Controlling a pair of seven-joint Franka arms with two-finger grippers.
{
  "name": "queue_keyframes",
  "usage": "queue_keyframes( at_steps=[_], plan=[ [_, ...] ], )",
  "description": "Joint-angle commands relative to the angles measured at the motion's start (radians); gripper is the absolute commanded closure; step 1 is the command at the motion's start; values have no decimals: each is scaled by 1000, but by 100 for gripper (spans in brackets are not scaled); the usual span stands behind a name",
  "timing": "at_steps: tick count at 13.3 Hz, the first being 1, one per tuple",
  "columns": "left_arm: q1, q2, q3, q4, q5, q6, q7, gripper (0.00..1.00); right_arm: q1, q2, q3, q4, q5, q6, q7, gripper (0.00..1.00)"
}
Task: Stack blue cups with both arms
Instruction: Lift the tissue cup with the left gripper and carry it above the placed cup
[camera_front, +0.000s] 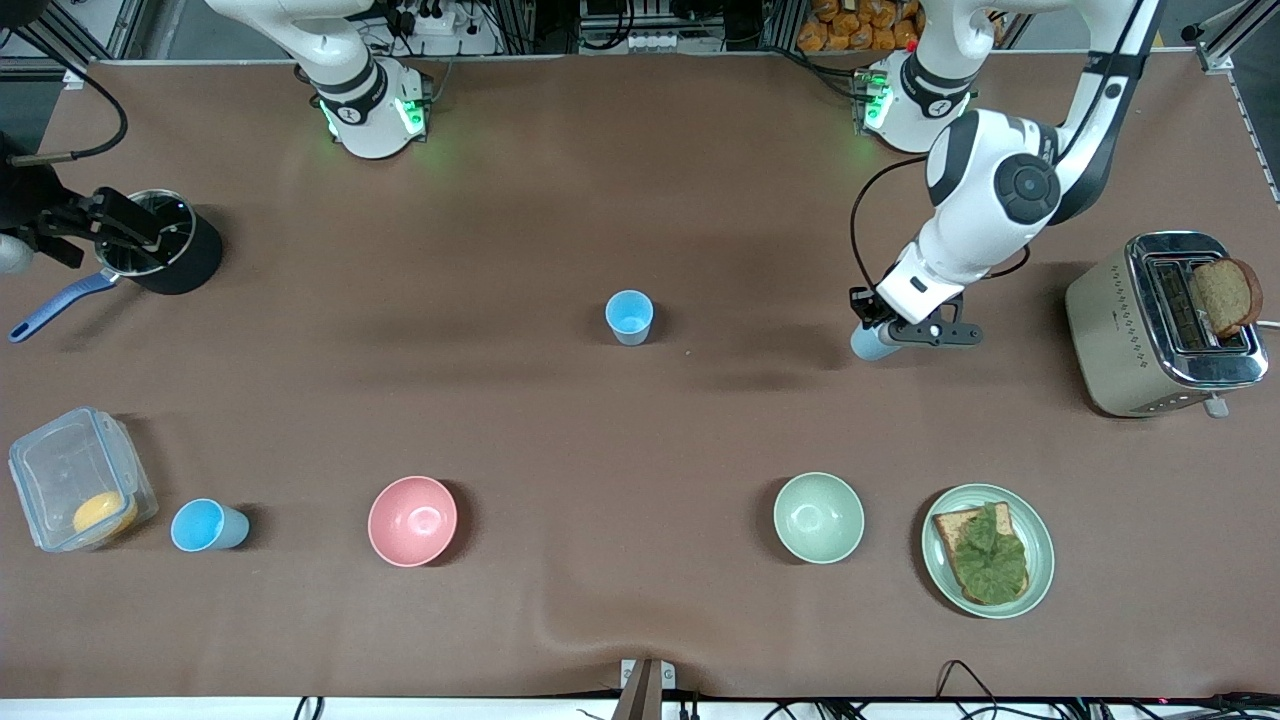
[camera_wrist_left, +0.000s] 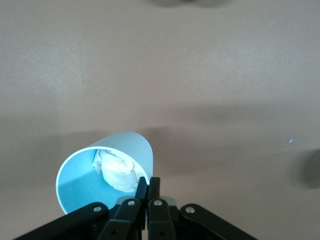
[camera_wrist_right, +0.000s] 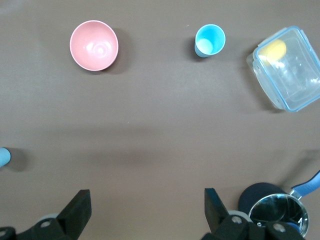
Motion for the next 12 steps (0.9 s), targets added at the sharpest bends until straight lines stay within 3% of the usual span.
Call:
queue_keyframes(
  at_steps=[1,3,7,12],
  plan=[
    [-7,-2,-30,128,-8,-124,-81,100,23,-11,-16,11,-16,-15,-26,0],
    [-25,9,-84,246,-5,-207,-161,100,17,-11,-16,11,-13,-15,-27,0],
    [-180,99,-86,423,56,-269,-367,100,11,-7,-15,13,-7,-19,-27,0],
    [-457,306,41,705,113,-410,-592,100,5,-5,-13,10,-4,-19,-26,0]
  ],
)
